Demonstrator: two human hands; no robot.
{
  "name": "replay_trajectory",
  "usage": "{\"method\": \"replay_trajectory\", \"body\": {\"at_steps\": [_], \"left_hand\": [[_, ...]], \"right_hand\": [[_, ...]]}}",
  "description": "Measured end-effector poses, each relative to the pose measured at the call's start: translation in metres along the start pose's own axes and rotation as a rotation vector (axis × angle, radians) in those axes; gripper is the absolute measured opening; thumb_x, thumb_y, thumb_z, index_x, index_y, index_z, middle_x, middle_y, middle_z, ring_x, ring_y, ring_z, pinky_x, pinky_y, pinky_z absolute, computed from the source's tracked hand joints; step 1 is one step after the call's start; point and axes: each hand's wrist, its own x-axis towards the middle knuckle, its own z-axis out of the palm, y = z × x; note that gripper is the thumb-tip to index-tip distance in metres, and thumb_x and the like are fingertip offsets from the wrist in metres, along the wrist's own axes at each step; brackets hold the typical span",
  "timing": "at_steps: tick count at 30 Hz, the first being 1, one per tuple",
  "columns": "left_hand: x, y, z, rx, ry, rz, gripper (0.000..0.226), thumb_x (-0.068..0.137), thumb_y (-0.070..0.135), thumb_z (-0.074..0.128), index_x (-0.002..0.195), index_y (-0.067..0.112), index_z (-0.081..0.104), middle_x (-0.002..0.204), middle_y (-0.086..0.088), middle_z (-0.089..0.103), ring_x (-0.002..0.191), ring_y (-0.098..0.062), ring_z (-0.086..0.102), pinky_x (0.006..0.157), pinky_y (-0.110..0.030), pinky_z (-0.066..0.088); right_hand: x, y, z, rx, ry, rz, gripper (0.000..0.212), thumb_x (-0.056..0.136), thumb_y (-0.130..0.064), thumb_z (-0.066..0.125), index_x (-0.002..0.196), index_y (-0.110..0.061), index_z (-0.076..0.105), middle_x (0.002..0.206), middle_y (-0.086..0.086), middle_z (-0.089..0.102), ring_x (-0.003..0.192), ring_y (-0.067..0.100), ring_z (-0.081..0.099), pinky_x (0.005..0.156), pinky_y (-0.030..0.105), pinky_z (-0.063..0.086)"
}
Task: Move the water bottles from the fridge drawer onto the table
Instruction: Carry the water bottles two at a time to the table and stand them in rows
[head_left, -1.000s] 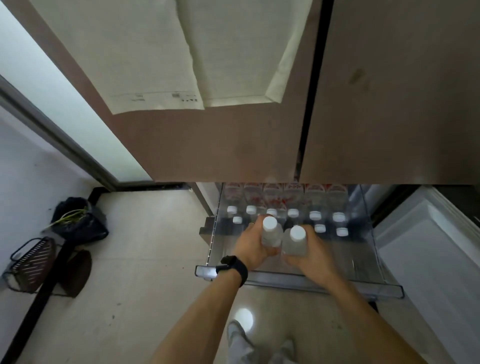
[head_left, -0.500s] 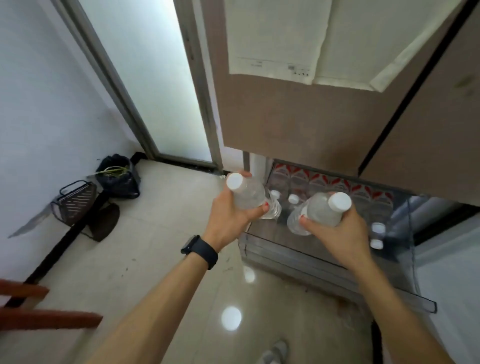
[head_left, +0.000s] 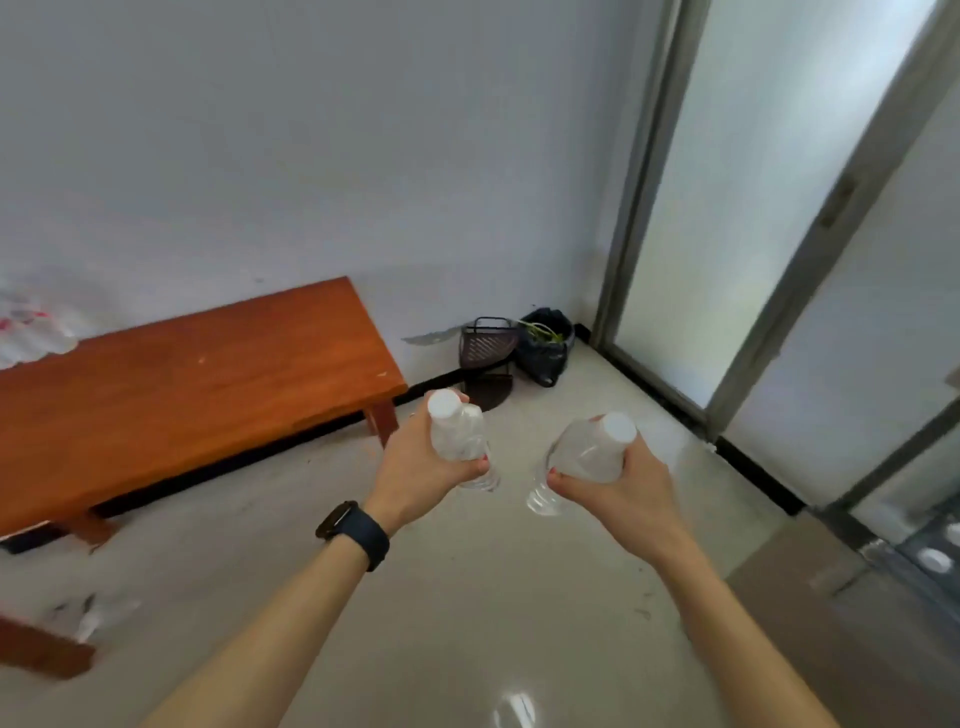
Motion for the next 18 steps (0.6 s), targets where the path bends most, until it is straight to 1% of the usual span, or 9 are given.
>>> {"method": "replay_trajectory", "body": {"at_steps": [4,6,10,12,13,14,15,17,18], "left_hand": [[-0.055,-0.058,-0.115,0.058,0.161,-0.127,0.066,0.067,0.033,0.089,0.12,0.04,0.049,0.108,0.018,0.061,0.101,-0.008,0.058,0.084,-0.03,0.05],[-0.081,-0.083,-0.165,0.07,0.226,-0.177,0.066,0.067,0.033,0.088,0.12,0.039,0.05,0.106,0.016,0.062,0.1,-0.008,0.059,0.081,-0.029,0.052],[-0.123,-0.126,-0.247,0.103,0.341,-0.274,0.062,0.067,0.034,0.088,0.116,0.039,0.05,0.101,0.016,0.063,0.093,-0.004,0.06,0.077,-0.028,0.053],[-0.138,-0.147,-0.28,0.127,0.39,-0.315,0.063,0.067,0.034,0.088,0.116,0.036,0.049,0.101,0.014,0.062,0.093,-0.006,0.06,0.079,-0.03,0.053],[-0.144,-0.157,-0.295,0.133,0.409,-0.336,0.063,0.068,0.033,0.088,0.117,0.035,0.049,0.101,0.013,0.062,0.093,-0.006,0.059,0.08,-0.03,0.053],[-0.148,-0.168,-0.309,0.138,0.425,-0.357,0.063,0.068,0.033,0.088,0.118,0.034,0.049,0.102,0.012,0.062,0.094,-0.006,0.059,0.081,-0.031,0.053],[-0.151,-0.178,-0.323,0.143,0.437,-0.376,0.064,0.069,0.033,0.088,0.12,0.034,0.049,0.103,0.012,0.061,0.095,-0.006,0.059,0.081,-0.032,0.053],[-0.152,-0.2,-0.349,0.155,0.456,-0.409,0.066,0.07,0.034,0.087,0.122,0.033,0.047,0.104,0.013,0.06,0.096,-0.005,0.058,0.083,-0.034,0.052],[-0.15,-0.211,-0.361,0.16,0.461,-0.42,0.066,0.07,0.033,0.087,0.122,0.032,0.047,0.105,0.013,0.06,0.096,-0.004,0.057,0.083,-0.034,0.052]], "right_hand": [[-0.012,-0.056,0.115,-0.028,-0.223,-0.078,0.053,0.066,-0.033,0.09,0.104,-0.035,0.052,0.096,-0.017,0.063,0.087,-0.003,0.058,0.064,0.013,0.041],[-0.016,-0.081,0.167,-0.051,-0.319,-0.112,0.049,0.064,-0.036,0.089,0.101,-0.033,0.056,0.094,-0.014,0.066,0.087,0.001,0.062,0.065,0.015,0.043],[-0.021,-0.121,0.261,-0.087,-0.472,-0.157,0.059,0.055,-0.046,0.084,0.106,-0.032,0.059,0.096,-0.009,0.069,0.088,0.007,0.066,0.074,0.034,0.056],[-0.023,-0.137,0.303,-0.09,-0.548,-0.178,0.062,0.053,-0.048,0.083,0.106,-0.035,0.056,0.095,-0.008,0.068,0.088,0.012,0.068,0.073,0.045,0.06],[-0.022,-0.143,0.323,-0.094,-0.57,-0.192,0.062,0.053,-0.047,0.085,0.106,-0.037,0.053,0.096,-0.008,0.067,0.089,0.014,0.068,0.071,0.047,0.06],[-0.023,-0.151,0.342,-0.099,-0.585,-0.209,0.062,0.054,-0.045,0.086,0.106,-0.038,0.052,0.096,-0.008,0.066,0.089,0.015,0.067,0.069,0.046,0.06],[-0.022,-0.158,0.36,-0.109,-0.599,-0.23,0.062,0.056,-0.043,0.087,0.107,-0.036,0.051,0.097,-0.009,0.064,0.09,0.013,0.065,0.068,0.041,0.058],[-0.019,-0.173,0.395,-0.138,-0.632,-0.261,0.061,0.061,-0.038,0.088,0.109,-0.032,0.051,0.098,-0.014,0.061,0.09,0.007,0.061,0.068,0.026,0.048],[-0.016,-0.18,0.411,-0.142,-0.65,-0.273,0.06,0.063,-0.037,0.088,0.109,-0.031,0.05,0.098,-0.015,0.06,0.09,0.005,0.059,0.067,0.023,0.044]]}}
